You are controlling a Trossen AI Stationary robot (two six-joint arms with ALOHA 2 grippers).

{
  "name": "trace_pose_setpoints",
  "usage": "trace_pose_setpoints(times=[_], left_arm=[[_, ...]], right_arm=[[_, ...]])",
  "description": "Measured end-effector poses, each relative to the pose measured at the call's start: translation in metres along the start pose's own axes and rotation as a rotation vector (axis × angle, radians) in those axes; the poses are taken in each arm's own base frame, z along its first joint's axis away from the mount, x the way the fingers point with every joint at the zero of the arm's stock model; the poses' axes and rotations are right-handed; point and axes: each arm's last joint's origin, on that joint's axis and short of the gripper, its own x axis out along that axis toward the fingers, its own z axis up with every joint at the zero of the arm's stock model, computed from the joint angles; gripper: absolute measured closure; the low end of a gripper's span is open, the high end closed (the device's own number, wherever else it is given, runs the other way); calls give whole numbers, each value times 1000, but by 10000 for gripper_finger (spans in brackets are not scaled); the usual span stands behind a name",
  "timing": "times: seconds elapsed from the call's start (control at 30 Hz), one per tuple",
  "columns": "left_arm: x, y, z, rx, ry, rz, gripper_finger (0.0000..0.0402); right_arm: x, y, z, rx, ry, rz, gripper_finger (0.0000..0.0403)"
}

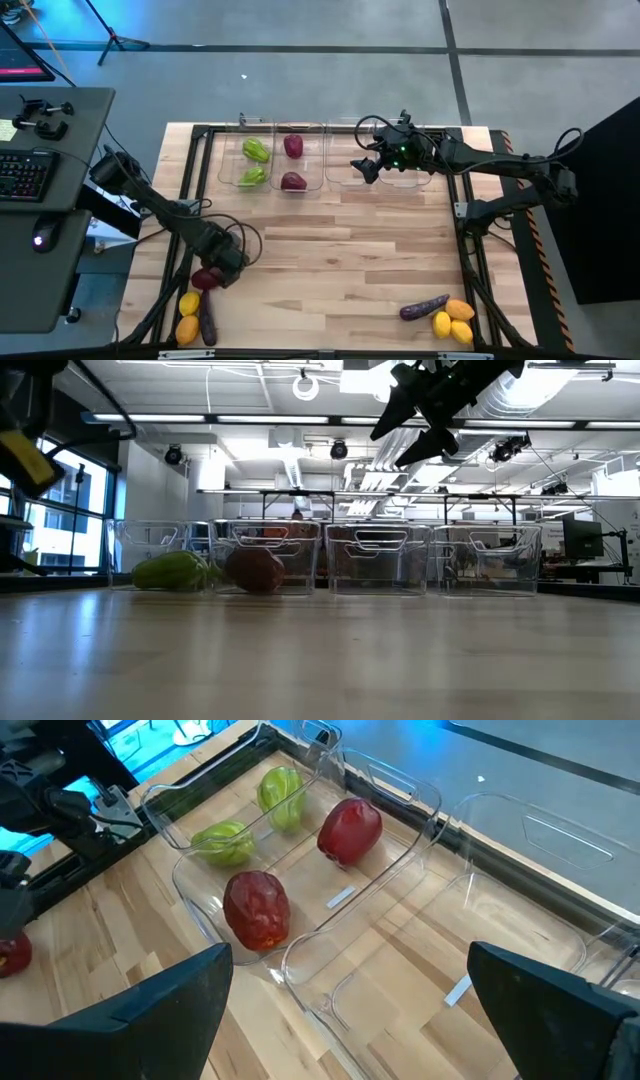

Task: Sort produce into baskets
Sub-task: Put the apple into the middle left transparent bin

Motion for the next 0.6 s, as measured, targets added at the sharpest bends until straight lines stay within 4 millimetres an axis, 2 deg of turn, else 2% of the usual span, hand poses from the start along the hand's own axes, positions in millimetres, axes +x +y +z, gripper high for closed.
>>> trace_pose_setpoints(times=[0.3,0.43,0.6], left_arm=[[-29,-21,-1,192,-114,-71,28],[-38,-26,-17,330,-109,-45,28],[-32,-25,-44,572,-109,38,28]], right_arm=[[0,0,0,0,0,-1,8],[0,0,0,0,0,-1,8],[0,0,0,9,0,0,8]])
